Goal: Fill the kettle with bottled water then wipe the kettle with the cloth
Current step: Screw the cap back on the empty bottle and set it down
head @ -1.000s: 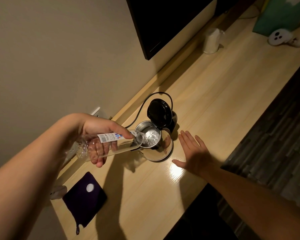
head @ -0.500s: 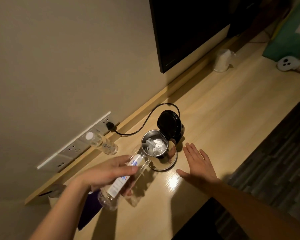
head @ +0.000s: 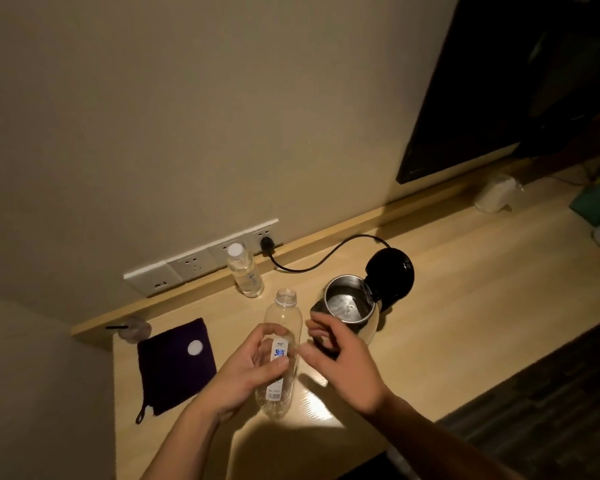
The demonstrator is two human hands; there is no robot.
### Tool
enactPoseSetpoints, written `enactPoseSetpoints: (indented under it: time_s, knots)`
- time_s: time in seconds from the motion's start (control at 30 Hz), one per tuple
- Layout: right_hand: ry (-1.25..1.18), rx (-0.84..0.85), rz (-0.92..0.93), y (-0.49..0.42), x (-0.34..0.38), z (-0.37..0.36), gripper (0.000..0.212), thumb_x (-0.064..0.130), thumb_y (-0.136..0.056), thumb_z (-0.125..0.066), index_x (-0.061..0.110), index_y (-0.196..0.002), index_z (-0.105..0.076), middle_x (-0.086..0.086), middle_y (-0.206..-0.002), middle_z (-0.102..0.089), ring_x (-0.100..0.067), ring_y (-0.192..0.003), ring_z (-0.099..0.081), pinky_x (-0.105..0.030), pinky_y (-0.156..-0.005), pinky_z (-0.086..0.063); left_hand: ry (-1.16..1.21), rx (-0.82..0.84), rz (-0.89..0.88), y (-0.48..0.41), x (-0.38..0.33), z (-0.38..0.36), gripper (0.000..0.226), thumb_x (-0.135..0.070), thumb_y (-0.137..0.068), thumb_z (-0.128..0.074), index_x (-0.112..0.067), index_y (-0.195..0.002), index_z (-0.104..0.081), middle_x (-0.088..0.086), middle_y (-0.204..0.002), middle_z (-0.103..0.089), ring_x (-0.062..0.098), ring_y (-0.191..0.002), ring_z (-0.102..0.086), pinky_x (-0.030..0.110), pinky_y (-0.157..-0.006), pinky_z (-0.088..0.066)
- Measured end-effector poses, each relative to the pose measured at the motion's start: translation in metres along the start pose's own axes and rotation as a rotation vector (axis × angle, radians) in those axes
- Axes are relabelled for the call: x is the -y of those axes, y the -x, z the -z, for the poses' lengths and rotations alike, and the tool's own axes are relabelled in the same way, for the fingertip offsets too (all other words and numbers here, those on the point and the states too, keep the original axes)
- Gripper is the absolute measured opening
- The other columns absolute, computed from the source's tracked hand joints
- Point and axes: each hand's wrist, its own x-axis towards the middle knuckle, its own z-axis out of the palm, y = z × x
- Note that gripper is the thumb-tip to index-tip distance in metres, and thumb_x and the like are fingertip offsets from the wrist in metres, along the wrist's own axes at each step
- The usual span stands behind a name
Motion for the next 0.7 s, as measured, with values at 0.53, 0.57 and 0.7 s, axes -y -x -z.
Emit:
enactPoseSetpoints:
  time_s: [0.53, 0.57, 0.7]
  knots:
    - [0.203, 0.277, 0.095, -0.051, 0.032, -0.073, 0.056, 0.040, -0.080, -0.088, 0.047, -0.130, -0.064, 0.020, -0.122, -0.072, 0.000, -0.119, -0.064, -0.005, -0.094, -0.046, 0.092, -0.339, -0.049, 0.039, 0.033, 0.092, 0.079, -0.024, -0.062, -0.100, -0.031, -0.132, -0.062, 0.002, -0.135, -0.065, 0.020, -0.130, -0.060, 0.029, -0.089, -0.059]
    - [0.213, 0.275, 0.087, -0.054, 0.032, -0.074, 0.056, 0.039, -0.080, -0.089, 0.047, -0.130, -0.063, 0.022, -0.122, -0.071, 0.001, -0.119, -0.063, -0.004, -0.094, -0.046, 0.037, -0.462, -0.033, 0.038, 0.034, 0.106, 0.074, -0.024, -0.063, -0.098, -0.028, -0.129, -0.064, 0.002, -0.132, -0.066, 0.021, -0.127, -0.061, 0.026, -0.084, -0.059]
    - [0.249, 0.271, 0.050, -0.065, 0.033, -0.075, 0.053, 0.033, -0.083, -0.089, 0.049, -0.127, -0.064, 0.027, -0.121, -0.071, 0.007, -0.118, -0.062, -0.001, -0.092, -0.044, -0.613, -0.854, 0.101, 0.020, 0.041, 0.154, 0.061, -0.025, -0.083, -0.084, -0.016, -0.137, -0.057, 0.004, -0.133, -0.057, 0.022, -0.117, -0.060, 0.031, -0.093, -0.052]
